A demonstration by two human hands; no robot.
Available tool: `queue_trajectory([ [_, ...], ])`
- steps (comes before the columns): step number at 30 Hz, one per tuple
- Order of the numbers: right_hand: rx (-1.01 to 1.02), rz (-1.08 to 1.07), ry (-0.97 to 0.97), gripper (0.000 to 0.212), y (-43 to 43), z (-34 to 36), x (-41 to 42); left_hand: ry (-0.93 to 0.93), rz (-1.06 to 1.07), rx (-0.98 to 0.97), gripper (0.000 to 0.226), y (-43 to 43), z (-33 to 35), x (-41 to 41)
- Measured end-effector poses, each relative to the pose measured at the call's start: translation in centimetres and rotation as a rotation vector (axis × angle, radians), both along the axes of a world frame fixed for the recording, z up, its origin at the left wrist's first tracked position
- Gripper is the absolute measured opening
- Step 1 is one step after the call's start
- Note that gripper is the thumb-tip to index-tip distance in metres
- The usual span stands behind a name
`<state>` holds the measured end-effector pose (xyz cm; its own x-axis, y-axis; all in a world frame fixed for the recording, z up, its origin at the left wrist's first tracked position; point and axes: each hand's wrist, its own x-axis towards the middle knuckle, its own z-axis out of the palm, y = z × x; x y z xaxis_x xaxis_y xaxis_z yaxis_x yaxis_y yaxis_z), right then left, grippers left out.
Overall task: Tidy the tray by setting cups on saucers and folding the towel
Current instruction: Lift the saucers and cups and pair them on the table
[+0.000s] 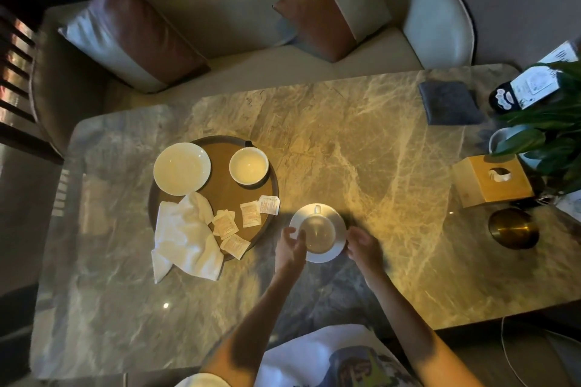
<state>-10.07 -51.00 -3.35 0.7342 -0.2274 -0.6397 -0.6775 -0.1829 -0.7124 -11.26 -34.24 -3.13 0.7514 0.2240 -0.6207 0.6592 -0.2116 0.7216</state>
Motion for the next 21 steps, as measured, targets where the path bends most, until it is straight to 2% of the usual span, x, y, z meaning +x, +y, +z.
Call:
queue_trajectory([
  [3,0.086,0.07,0.017,0.025,0.6,-0.4,-0.9,-0.021,0.042,-0.031,0.034,-0.2,-0.6,-0.4],
  [5,0.104,0.109,0.007,0.028,1.2,-0.5,-0.9,-0.001,0.065,-0.082,0.029,-0.4,-0.6,-0.3],
  [11,0.058,0.101,-0.021,0.03,1.8,-0.3,-0.4,0.053,0.076,-0.168,0.041,-0.5,0.2,0.0],
  [18,0.051,0.126,-0.032,0.019,1.9,0.3,-0.3,0.072,0.053,-0.184,0.028,0.3,-0.5,0.0],
  [21,-0.039,0.031,-0.044,0.022,1.3,0.0,-0.7,0.066,0.072,-0.035,0.029,0.3,-0.4,-0.7],
])
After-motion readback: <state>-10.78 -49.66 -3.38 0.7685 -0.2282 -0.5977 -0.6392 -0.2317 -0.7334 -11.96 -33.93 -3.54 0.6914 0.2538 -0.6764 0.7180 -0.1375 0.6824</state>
